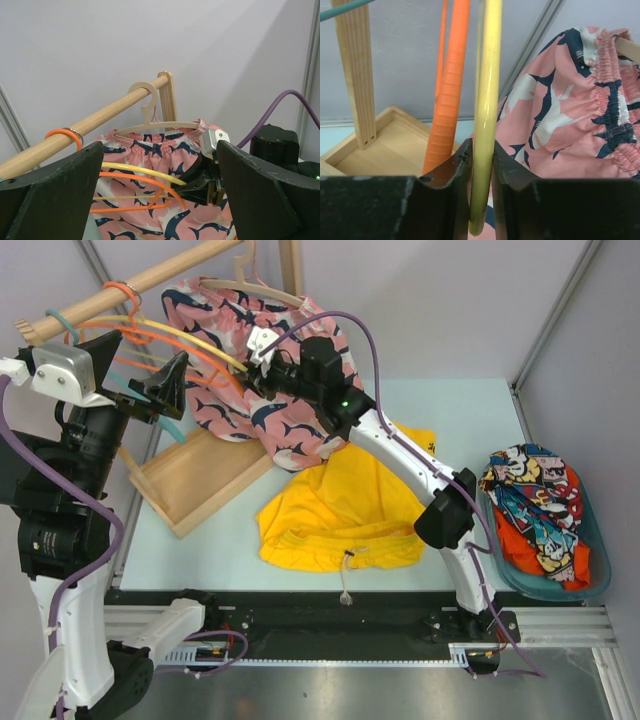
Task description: Place the shorts on the hanger
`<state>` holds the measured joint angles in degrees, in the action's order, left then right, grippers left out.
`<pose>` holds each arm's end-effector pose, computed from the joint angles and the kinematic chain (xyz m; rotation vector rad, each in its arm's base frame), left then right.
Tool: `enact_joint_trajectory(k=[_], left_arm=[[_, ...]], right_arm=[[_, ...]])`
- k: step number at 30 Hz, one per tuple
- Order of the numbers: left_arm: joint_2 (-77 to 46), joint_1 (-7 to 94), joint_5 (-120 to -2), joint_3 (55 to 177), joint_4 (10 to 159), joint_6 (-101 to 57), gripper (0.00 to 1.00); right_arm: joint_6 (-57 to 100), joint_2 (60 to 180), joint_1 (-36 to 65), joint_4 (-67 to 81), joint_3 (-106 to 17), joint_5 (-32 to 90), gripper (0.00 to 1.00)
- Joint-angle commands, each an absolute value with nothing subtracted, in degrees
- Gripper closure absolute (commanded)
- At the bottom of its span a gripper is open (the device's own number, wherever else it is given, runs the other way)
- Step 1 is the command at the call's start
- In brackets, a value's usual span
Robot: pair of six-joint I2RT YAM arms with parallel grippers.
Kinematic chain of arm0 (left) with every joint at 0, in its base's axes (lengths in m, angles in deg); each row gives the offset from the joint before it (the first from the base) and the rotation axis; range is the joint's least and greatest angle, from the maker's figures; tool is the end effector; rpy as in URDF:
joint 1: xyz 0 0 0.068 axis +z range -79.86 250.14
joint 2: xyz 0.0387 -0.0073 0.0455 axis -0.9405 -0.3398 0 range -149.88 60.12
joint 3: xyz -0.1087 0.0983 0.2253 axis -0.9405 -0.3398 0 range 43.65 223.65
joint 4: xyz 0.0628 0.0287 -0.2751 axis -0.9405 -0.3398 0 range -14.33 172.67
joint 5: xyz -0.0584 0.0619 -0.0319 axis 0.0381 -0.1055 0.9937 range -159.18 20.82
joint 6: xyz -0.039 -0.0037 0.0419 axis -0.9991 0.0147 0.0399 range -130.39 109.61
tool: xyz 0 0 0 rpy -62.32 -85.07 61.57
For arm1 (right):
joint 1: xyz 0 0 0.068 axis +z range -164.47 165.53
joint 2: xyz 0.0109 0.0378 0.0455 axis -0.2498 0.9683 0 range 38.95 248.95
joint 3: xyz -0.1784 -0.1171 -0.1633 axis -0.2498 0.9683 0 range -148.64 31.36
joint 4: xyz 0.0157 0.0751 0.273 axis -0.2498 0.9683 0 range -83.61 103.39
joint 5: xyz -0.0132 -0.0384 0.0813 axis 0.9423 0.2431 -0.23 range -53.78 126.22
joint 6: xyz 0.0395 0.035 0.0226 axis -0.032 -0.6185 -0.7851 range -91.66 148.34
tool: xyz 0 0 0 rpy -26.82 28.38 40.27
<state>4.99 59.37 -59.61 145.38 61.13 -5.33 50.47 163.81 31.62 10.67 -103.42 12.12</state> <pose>0.1125 -0.0283 0.6112 0.3033 1.1008 -0.1831 0.3578 0.3956 0.4429 -1.1142 1.0258 0.6455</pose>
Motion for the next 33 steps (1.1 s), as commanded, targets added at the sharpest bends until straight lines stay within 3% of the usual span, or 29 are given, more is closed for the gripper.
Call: enact_joint_trajectory(k=[1, 3, 20, 33], left_arm=[[4.31, 59.86, -60.91, 146.92, 62.11, -3.98, 0.0], [4.23, 59.86, -61.88, 147.62, 61.84, -3.62, 0.0], [2.55, 59.94, -64.6, 149.47, 62.11, -3.09, 0.0], [2.91, 60.29, -65.84, 146.31, 62.9, -3.8, 0.0]], right_arm=[[50.31, 164.2, 32.12, 7.28, -106.54, 13.1, 0.81], [49.53, 164.02, 31.94, 6.84, -106.37, 13.19, 1.0], [26.24, 162.09, 25.97, -4.94, -105.84, 12.14, 1.0], [23.59, 155.67, 23.85, -6.52, -99.52, 9.94, 1.0]])
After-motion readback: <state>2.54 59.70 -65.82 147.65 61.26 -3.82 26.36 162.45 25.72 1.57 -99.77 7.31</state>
